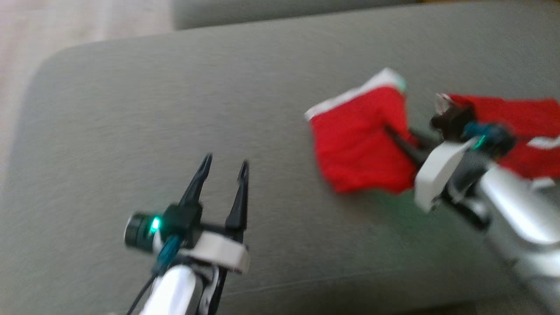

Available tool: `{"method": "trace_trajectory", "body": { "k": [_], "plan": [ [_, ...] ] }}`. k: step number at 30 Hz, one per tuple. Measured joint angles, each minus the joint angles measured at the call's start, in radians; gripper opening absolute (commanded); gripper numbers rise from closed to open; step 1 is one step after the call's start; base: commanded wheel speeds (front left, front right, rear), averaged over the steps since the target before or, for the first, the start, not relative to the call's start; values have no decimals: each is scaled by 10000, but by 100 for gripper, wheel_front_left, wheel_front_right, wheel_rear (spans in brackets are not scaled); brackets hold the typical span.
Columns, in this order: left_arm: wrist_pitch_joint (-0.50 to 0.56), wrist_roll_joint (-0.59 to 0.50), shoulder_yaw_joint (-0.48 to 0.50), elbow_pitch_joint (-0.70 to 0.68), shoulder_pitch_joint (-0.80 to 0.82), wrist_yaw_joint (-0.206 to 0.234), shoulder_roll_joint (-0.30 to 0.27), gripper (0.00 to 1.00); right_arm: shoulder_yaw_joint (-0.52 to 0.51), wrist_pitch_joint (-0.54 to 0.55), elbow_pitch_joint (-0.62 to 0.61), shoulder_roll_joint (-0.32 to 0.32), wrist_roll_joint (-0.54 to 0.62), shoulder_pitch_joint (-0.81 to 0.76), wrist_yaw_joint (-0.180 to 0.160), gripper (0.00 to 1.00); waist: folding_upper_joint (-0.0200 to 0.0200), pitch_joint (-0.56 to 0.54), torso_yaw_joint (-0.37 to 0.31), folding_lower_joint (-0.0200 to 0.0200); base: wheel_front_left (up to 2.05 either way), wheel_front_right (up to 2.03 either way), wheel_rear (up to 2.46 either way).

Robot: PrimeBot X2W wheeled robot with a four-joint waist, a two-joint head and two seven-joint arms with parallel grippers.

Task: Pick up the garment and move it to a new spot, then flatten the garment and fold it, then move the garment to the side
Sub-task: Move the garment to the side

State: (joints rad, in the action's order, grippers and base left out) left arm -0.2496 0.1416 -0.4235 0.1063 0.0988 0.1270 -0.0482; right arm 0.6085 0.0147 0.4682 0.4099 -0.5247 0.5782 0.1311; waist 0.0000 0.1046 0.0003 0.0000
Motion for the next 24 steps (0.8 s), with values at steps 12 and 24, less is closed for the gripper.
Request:
{"method": "trace_trajectory", "body": {
  "k": [12, 24],
  "plan": [
    [-12, -1394, -623, 865, 3029, -1202, -190, 100, -123, 504, -734, 1960, -1292, 2336, 0, 0, 0, 2245, -2243, 0, 0, 0, 0],
    [-71, -1582, -932, 1298, 3924, -1365, -487, 100, 878, -353, 1645, 2075, -663, 3830, 0, 0, 0, 4378, -3523, 2, 0, 0, 0]
  ]
}}
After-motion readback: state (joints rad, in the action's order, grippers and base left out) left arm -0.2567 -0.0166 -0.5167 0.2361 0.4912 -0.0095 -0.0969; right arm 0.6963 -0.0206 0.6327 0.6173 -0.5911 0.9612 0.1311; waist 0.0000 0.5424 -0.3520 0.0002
